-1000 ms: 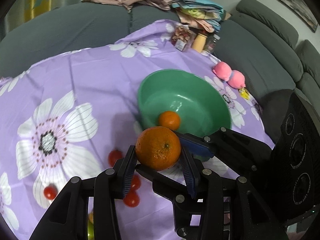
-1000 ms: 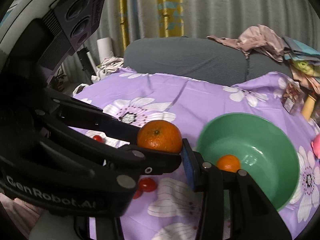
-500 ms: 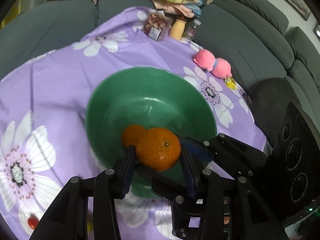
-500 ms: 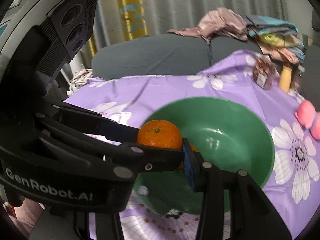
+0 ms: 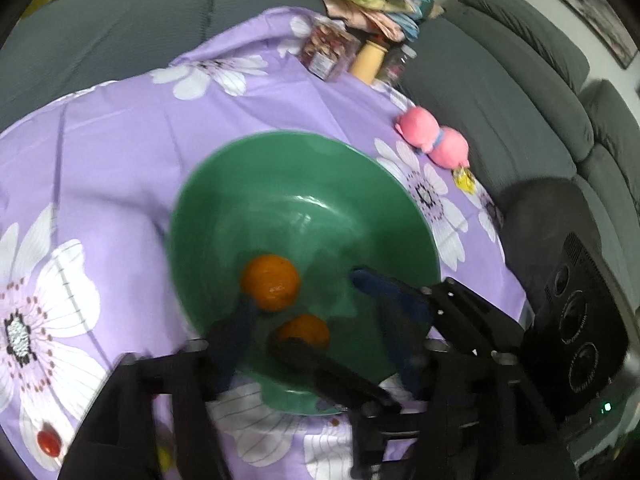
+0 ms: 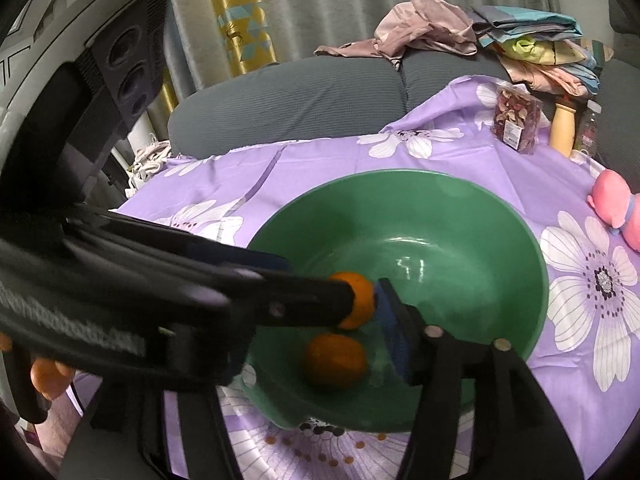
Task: Organize fruits
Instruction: 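Withdraw the right tool from the bowl back over the remaining fruits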
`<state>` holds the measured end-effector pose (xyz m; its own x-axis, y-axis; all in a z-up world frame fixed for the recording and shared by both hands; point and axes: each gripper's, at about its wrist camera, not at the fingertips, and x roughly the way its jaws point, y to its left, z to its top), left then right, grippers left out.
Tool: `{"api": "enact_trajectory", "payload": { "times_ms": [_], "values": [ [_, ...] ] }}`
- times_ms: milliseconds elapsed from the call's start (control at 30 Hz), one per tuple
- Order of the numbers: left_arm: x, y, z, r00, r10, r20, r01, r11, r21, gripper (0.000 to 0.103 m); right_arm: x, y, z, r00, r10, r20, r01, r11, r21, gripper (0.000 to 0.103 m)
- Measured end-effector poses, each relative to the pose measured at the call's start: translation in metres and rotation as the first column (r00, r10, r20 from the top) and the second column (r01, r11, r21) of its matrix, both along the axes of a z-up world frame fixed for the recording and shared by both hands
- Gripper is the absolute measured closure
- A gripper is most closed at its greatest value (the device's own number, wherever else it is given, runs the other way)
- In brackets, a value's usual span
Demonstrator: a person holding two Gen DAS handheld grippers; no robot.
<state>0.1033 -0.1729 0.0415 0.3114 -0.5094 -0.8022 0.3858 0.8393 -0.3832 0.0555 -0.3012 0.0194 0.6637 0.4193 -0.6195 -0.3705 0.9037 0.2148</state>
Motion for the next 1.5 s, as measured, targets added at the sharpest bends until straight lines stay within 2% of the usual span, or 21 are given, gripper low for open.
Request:
{"api": "enact_trajectory", "payload": {
  "times_ms": [133, 233, 367, 467, 567, 700, 833, 933, 1033, 1100, 1200, 1333, 1500],
  "values": [
    [-0.005, 0.022, 0.005, 0.998, 0.057, 0.012, -0.057, 0.998, -0.02, 0.026, -0.001, -0.004, 0.002, 1.0, -0.014, 0.015, 0.014, 1.0, 0.022, 0.028],
    [-0.013, 0.045, 0.01, 0.992, 0.121, 0.031, -0.12, 0.992, -0.048, 0.016, -0.003, -0.003, 0.003, 0.999, -0.017, 0.028, 0.017, 1.0, 0.026, 0.021],
    [-0.029, 0.085, 0.011, 0.975, 0.221, 0.033, -0.216, 0.97, -0.108, 0.01, -0.004, -0.003, 0.005, 0.999, -0.017, 0.043, 0.014, 0.998, 0.058, 0.011],
    [-0.038, 0.113, 0.004, 0.962, 0.272, -0.006, -0.27, 0.95, -0.157, 0.003, -0.003, -0.003, 0.006, 0.999, 0.002, 0.047, -0.008, 0.993, 0.122, 0.004],
    [-0.049, 0.144, -0.007, 0.933, 0.356, -0.046, -0.358, 0.916, -0.183, 0.003, -0.004, 0.005, 0.006, 0.997, 0.072, 0.036, -0.078, 0.974, 0.212, 0.003],
    [-0.069, 0.178, -0.02, 0.899, 0.432, -0.073, -0.437, 0.88, -0.185, 0.003, -0.018, 0.031, 0.011, 0.982, 0.176, 0.069, -0.187, 0.96, 0.211, 0.001],
    [-0.095, 0.197, -0.023, 0.878, 0.479, -0.001, -0.466, 0.854, -0.232, 0.003, -0.034, 0.063, 0.018, 0.942, 0.317, 0.114, -0.334, 0.922, 0.198, 0.001],
    [-0.106, 0.205, -0.023, 0.883, 0.468, 0.031, -0.445, 0.857, -0.259, 0.003, -0.045, 0.079, 0.019, 0.917, 0.379, 0.126, -0.397, 0.897, 0.195, 0.0],
    [-0.112, 0.213, -0.027, 0.891, 0.454, 0.017, -0.441, 0.873, -0.21, 0.002, -0.054, 0.093, 0.012, 0.896, 0.429, 0.111, -0.443, 0.878, 0.182, 0.0],
    [-0.114, 0.22, -0.032, 0.886, 0.463, -0.017, -0.459, 0.87, -0.18, 0.002, -0.06, 0.104, 0.004, 0.887, 0.454, 0.087, -0.462, 0.872, 0.159, 0.0],
    [-0.118, 0.226, -0.038, 0.882, 0.471, -0.033, -0.469, 0.865, -0.179, 0.002, -0.065, 0.113, -0.004, 0.879, 0.474, 0.055, -0.477, 0.868, 0.14, 0.0],
    [-0.125, 0.229, -0.043, 0.885, 0.464, -0.037, -0.464, 0.87, -0.167, 0.003, -0.071, 0.12, -0.011, 0.882, 0.471, 0.029, -0.469, 0.869, 0.156, 0.0],
    [-0.133, 0.233, -0.042, 0.892, 0.452, 0.0, -0.448, 0.884, -0.132, 0.002, -0.076, 0.131, -0.018, 0.895, 0.447, -0.002, -0.441, 0.884, 0.157, 0.0]
  ]
}}
